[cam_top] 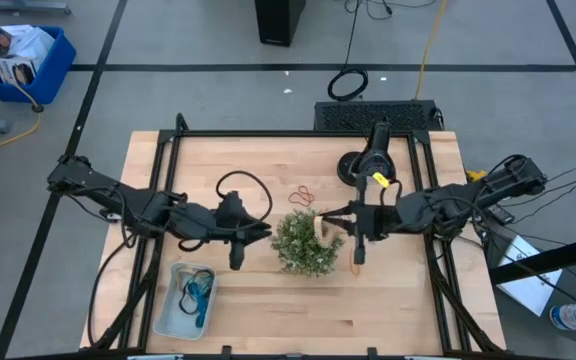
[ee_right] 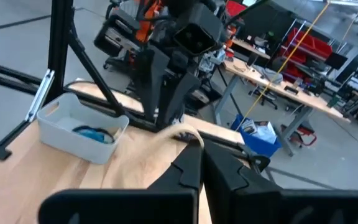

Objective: Pick and place rubber bands into bin
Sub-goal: Put the light brown rubber band into the blue bin

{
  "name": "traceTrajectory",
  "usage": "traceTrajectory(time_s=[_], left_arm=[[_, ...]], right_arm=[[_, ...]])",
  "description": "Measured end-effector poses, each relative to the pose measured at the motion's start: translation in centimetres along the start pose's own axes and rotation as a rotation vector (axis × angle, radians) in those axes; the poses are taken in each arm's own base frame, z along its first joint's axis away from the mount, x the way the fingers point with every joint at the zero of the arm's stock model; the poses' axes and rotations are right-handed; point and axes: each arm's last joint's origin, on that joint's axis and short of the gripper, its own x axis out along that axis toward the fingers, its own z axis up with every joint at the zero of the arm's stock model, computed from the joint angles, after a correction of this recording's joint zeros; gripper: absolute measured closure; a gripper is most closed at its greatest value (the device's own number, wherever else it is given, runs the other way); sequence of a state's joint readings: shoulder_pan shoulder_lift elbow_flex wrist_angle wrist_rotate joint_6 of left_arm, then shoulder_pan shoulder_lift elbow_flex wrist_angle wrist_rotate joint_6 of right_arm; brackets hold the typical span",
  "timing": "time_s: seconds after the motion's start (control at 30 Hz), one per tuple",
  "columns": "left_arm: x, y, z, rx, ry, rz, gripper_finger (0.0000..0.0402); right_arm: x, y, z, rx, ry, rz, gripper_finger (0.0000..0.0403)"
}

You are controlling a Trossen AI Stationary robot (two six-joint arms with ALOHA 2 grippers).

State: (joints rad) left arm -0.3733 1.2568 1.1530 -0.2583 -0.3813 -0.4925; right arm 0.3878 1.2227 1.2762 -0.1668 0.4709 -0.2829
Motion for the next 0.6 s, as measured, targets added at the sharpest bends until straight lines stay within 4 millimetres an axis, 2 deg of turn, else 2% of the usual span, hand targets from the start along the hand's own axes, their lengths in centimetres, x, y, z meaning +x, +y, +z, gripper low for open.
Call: traceTrajectory(time_s=[0.13, 0.3, 0.6], left_arm=[[-0.1, -0.8, 1.0, 0.037, -0.079, -0.122, 0.0321], [-0.2, -1.0, 1.9, 0.090, -0.166, -0.148, 0.0321], [0.1, -0.4, 2.8, 0.116, -0.217, -0.174, 0.0321]], right_arm=[[1.0, 0.2, 1.2, -0.009, -0.030, -0.006, 0.0403], [1.8, 0.3, 2.1, -0.008, -0.048, -0.011, 0.0403], [3.4, 1.3, 2.2, 0.016, -0.101, 0.075, 0.0403]])
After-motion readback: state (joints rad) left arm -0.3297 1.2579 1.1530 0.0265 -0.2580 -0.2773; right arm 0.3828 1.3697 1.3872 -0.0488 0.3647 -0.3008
